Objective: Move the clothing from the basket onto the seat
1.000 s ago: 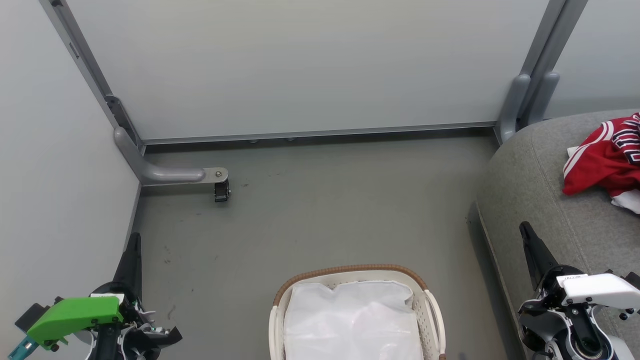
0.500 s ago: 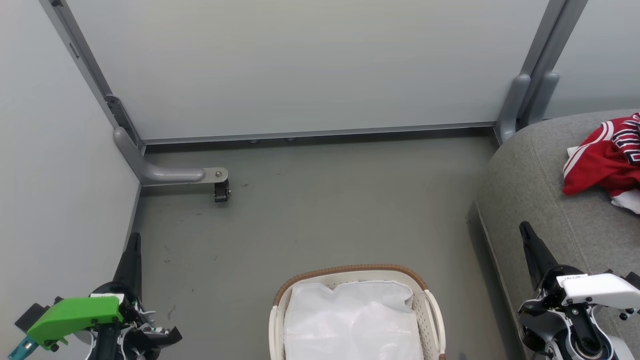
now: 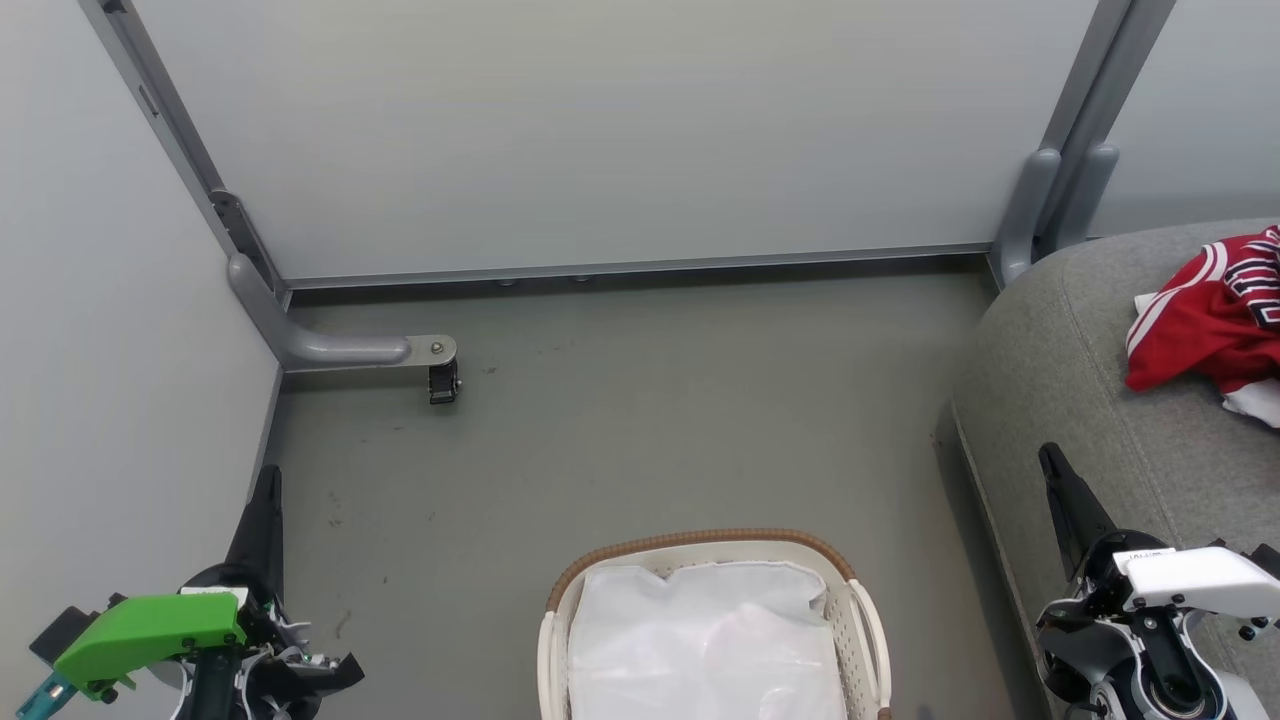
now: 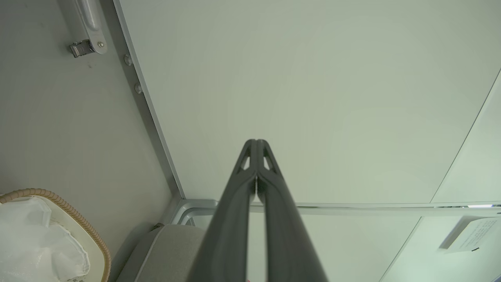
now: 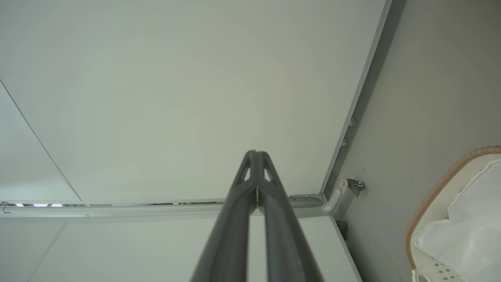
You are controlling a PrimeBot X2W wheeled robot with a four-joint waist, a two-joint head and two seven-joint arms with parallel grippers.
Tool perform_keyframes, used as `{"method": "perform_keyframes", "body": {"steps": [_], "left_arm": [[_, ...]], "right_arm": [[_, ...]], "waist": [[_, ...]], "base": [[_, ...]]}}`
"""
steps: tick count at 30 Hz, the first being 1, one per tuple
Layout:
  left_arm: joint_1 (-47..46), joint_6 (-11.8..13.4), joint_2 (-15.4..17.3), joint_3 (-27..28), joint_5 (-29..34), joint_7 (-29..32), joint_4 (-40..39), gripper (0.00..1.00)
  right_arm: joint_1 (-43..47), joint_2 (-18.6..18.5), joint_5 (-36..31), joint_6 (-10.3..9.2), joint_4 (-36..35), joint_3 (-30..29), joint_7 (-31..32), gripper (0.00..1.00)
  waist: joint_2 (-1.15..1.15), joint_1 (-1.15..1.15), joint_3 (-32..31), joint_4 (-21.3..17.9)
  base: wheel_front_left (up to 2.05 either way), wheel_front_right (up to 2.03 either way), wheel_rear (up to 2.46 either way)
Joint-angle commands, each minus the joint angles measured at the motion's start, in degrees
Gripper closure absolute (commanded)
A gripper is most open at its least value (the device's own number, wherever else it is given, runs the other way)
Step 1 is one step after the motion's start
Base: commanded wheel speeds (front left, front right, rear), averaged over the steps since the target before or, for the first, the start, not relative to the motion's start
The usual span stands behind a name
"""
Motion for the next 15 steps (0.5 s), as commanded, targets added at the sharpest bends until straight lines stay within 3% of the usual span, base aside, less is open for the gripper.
{"method": "perform_keyframes", "body": {"steps": [1,15], "left_arm": [[-0.6,-0.3,0.2,0.2,0.1,0.3,-0.1,1.0],[-0.6,-0.3,0.2,0.2,0.1,0.3,-0.1,1.0]], "right_arm": [[0.2,-0.4,0.2,-0.04,-0.2,-0.1,0.1,1.0],[0.2,-0.4,0.2,-0.04,-0.2,-0.1,0.1,1.0]], "waist": [[0.5,0.0,0.0,0.0],[0.5,0.0,0.0,0.0]], "base": [[0.0,0.0,0.0],[0.0,0.0,0.0]]}}
